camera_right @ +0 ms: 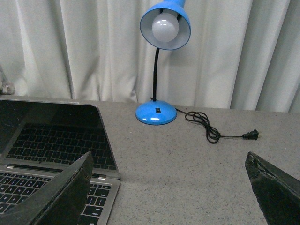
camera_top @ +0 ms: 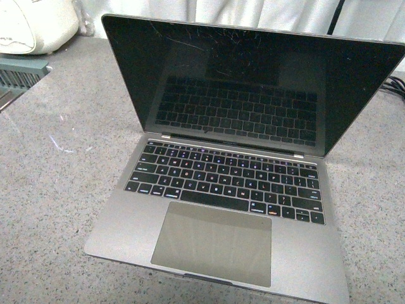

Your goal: Close laptop

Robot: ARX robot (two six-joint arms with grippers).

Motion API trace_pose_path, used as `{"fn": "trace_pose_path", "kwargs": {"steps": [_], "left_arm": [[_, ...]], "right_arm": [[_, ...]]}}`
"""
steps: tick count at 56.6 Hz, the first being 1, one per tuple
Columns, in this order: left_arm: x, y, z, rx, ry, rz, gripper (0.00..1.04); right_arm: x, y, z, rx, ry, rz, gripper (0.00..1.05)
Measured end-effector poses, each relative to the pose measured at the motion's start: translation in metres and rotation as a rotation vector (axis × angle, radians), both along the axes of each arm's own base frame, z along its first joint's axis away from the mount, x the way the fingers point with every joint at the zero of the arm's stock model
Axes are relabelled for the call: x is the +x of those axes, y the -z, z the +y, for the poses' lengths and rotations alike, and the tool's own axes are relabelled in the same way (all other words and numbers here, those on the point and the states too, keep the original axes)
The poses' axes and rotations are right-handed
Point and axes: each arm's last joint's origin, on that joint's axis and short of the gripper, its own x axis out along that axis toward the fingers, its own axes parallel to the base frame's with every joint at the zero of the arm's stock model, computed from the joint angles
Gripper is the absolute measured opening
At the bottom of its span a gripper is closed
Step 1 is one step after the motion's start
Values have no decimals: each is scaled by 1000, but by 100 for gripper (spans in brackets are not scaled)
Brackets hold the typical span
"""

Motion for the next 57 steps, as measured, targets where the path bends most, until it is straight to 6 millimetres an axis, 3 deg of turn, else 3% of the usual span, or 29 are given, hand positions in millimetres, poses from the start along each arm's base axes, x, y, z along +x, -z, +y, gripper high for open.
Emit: {"fn": "trace_pose_path", "kwargs": {"steps": [57], "left_arm": [[0, 0, 0, 0, 0, 0, 98]], "right_arm": [[0, 0, 0, 0, 0, 0, 95]]}}
